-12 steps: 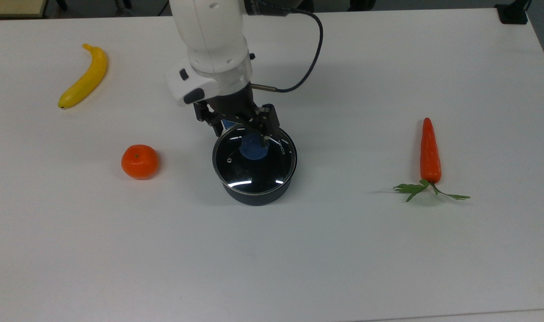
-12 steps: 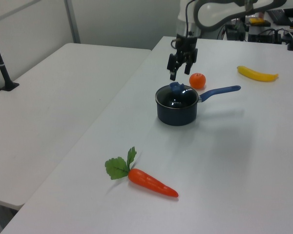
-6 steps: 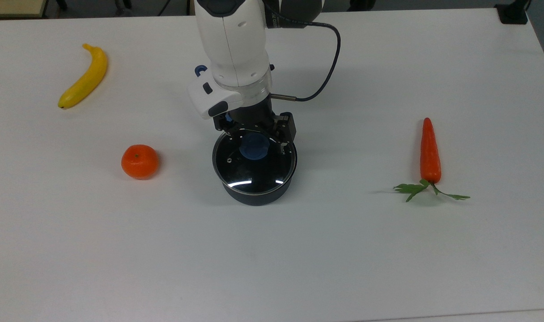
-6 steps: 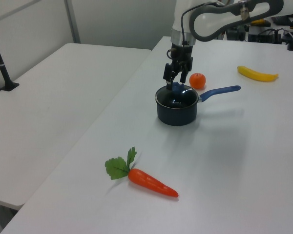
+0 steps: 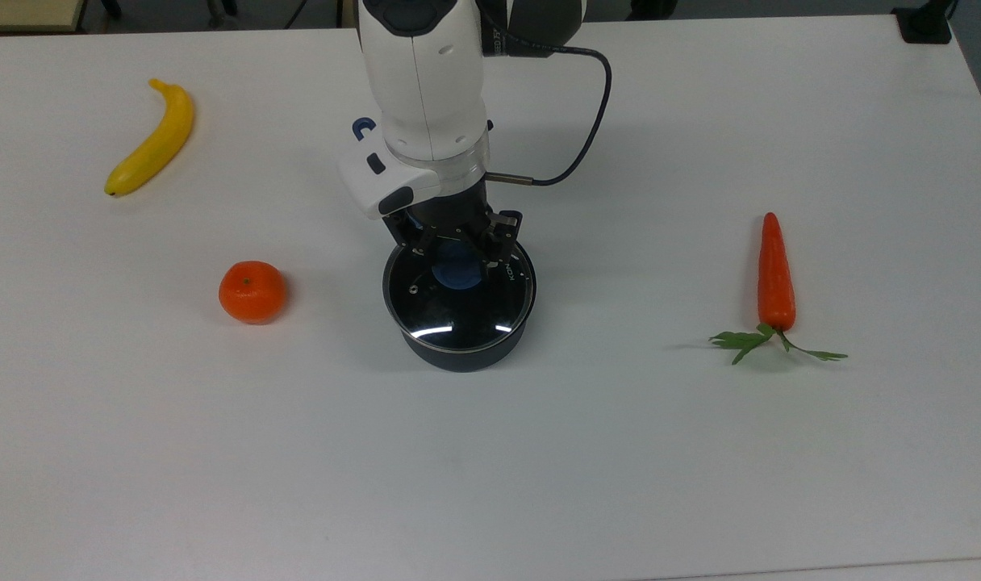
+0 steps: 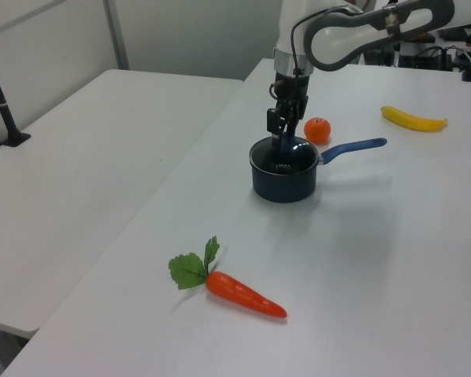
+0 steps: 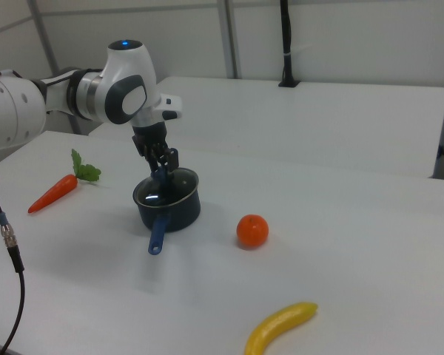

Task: Open lid
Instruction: 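Close the gripper on the blue lid knob, then lift the glass lid off the saucepan and carry it beside the pot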

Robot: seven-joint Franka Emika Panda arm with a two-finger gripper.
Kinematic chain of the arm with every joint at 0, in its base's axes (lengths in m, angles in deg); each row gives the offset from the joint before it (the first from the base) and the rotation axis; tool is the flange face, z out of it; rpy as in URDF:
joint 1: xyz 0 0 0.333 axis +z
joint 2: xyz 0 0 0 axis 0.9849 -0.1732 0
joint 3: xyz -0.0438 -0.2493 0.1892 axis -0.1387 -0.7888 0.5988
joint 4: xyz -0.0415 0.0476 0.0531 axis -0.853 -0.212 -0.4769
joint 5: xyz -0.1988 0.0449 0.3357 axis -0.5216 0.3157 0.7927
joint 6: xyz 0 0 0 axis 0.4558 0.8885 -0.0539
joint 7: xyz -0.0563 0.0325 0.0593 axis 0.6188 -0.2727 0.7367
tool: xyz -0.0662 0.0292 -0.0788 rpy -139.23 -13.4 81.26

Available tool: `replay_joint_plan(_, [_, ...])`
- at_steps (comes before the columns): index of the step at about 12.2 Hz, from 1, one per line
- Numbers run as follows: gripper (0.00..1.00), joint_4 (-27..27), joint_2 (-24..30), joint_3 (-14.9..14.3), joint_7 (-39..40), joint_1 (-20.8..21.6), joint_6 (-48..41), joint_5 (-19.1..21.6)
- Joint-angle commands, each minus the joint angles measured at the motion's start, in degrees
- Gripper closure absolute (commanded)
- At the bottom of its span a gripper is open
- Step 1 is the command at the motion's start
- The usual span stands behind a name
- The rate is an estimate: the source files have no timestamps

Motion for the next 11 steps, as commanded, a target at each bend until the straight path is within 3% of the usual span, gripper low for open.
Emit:
replay_joint_plan(1, [0.68, -0.6, 0.0, -0.3, 1.8, 0.5, 0.1, -1.3])
replay_joint_plan(3, [0.75, -0.5, 1.0, -0.2, 1.7, 0.4, -0.1, -1.1])
replay_joint_plan(6, [0.76, -0.4, 4.0, -0.2, 1.2, -0.1, -1.4, 0.1])
replay_joint_plan(9, [0.76, 0.4, 8.8, -0.3, 1.9, -4.3, -9.3, 3.7])
replay_joint_plan(11, [0.76, 3.0, 11.8, -0.7, 4.9, -6.9, -13.0, 4.0])
